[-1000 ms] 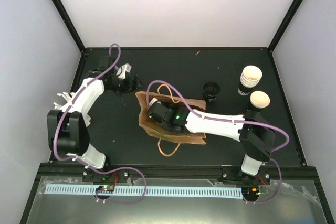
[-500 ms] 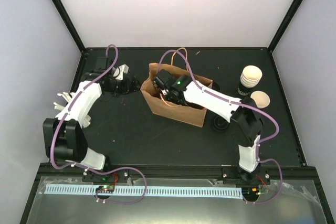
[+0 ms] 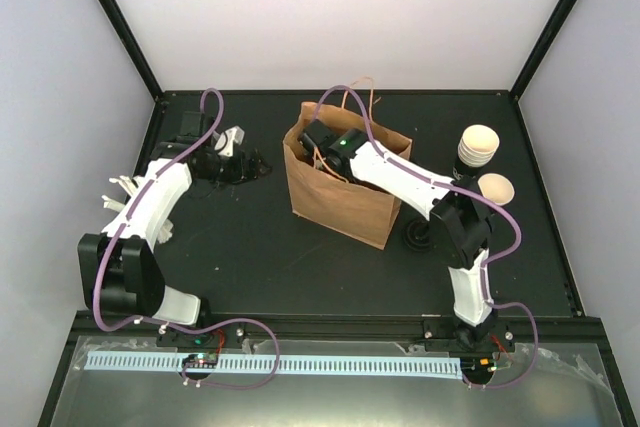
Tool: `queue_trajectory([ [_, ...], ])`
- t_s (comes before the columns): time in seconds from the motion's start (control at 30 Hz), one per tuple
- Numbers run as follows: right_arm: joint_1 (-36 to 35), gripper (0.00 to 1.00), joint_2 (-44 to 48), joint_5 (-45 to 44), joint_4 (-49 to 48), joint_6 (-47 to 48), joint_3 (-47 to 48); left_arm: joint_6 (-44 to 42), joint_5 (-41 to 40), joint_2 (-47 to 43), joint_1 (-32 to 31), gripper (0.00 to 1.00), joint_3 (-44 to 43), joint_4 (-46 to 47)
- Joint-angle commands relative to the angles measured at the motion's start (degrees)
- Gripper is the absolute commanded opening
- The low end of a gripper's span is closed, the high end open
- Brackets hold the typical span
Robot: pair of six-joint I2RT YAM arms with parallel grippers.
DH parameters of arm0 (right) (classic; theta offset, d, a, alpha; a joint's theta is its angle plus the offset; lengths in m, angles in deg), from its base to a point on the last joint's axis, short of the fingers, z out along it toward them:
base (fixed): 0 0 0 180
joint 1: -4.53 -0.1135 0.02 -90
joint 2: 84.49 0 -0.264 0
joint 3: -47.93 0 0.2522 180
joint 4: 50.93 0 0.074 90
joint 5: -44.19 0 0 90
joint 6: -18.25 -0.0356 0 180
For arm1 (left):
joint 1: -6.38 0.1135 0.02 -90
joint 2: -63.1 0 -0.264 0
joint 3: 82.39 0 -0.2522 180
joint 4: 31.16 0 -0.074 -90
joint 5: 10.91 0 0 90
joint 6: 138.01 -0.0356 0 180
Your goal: Pack the takeout coffee
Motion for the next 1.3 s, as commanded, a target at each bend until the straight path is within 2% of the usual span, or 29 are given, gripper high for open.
queue_trajectory([
  [0.0, 2.6, 0.56, -2.3, 2.2, 1.8, -1.5, -4.1, -1.2, 0.7, -1.7, 0.3, 0.99, 0.7, -1.2],
  [0.33, 4.0, 0.56, -1.3, 7.2, -1.8, -1.5, -10.3, -1.4, 1.7, -2.9, 0.3, 0.99, 2.0, -0.9],
  [0.57, 5.3, 0.57, 0.5, 7.6, -3.5, -1.9, -14.7, -2.3, 4.0, -6.4, 0.0, 0.99, 5.1, 1.2],
  [0.9, 5.3, 0.57, 1.3, 7.7, -4.4, -2.2, -15.4, -2.0, 6.8, -15.7, -0.4, 0.99, 10.7, 6.6],
  [1.27, 5.3, 0.58, 2.7, 6.0, -2.8, -2.1, -13.2, -2.5, 6.8, -17.9, -0.6, 0.99, 10.4, 6.3],
])
